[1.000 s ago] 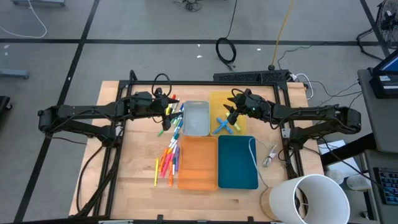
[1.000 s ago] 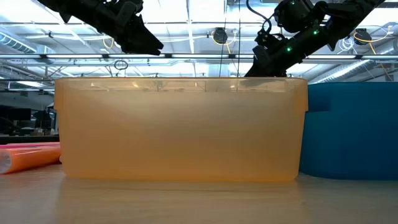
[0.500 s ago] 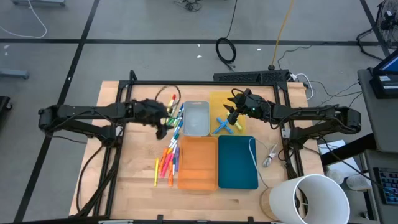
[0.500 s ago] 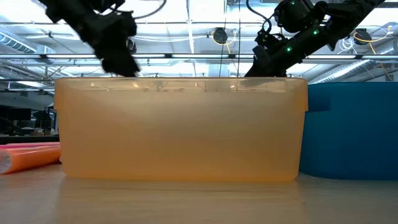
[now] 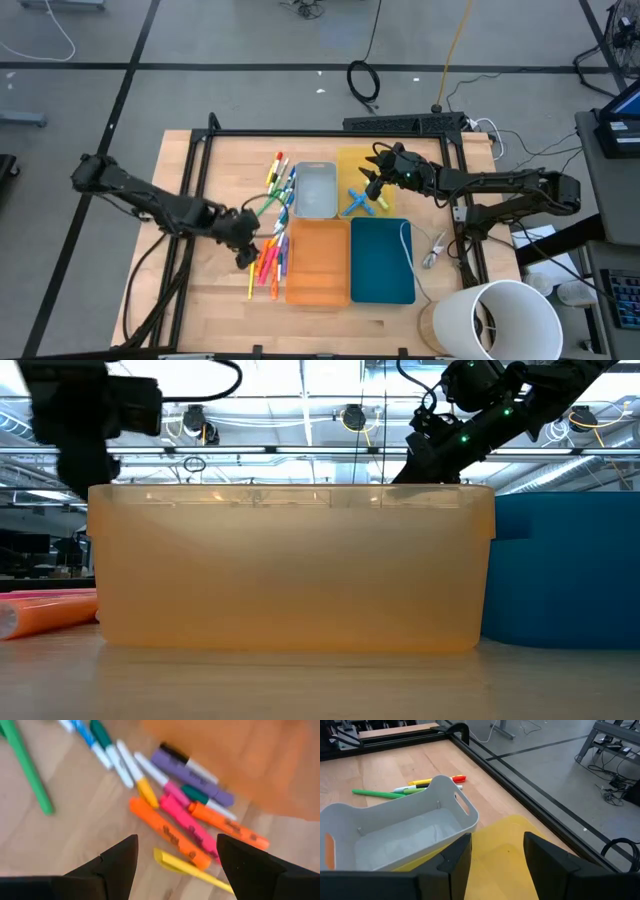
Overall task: Pick & Place Markers
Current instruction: Put the orange highlighter pen into the yellow bin
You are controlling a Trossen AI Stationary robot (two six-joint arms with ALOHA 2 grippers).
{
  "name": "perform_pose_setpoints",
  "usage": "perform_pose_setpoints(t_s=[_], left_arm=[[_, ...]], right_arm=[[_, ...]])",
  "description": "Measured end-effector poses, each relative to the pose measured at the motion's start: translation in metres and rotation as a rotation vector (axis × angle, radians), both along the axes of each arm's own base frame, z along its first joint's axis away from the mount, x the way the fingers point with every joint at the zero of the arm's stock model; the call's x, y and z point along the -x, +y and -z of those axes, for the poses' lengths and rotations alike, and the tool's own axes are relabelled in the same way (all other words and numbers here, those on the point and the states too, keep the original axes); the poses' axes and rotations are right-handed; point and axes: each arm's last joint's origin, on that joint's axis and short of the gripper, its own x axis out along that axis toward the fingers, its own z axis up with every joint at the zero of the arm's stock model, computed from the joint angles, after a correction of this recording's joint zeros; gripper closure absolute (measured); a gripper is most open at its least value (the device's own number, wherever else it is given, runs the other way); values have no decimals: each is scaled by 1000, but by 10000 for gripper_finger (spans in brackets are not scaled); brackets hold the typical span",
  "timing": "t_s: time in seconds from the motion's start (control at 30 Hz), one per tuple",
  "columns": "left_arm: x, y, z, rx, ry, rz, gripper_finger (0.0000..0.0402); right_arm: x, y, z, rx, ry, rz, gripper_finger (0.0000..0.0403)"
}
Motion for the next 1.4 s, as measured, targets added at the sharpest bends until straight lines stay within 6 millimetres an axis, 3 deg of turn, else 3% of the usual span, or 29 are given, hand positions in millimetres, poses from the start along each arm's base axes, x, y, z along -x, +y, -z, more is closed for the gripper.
perform_pose_setpoints(t_s=[0.13, 0.4, 0.87, 1.17, 1.4], left_arm=[[-9, -14, 25, 21, 134, -74, 128], [-28, -16, 55, 40, 363, -157, 128], [-36, -9, 56, 79, 369, -280, 128], [-44, -10, 47, 52, 318, -291, 128], [-43, -10, 59, 13, 388, -314, 128]], right_arm=[[-1, 0, -1, 8, -14, -2, 232], [-3, -1, -7, 44, -64, -9, 232], [-4, -2, -11, 90, -77, -20, 232], [-4, -2, -13, 97, -98, -19, 232], [-4, -2, -13, 97, -98, -19, 232]])
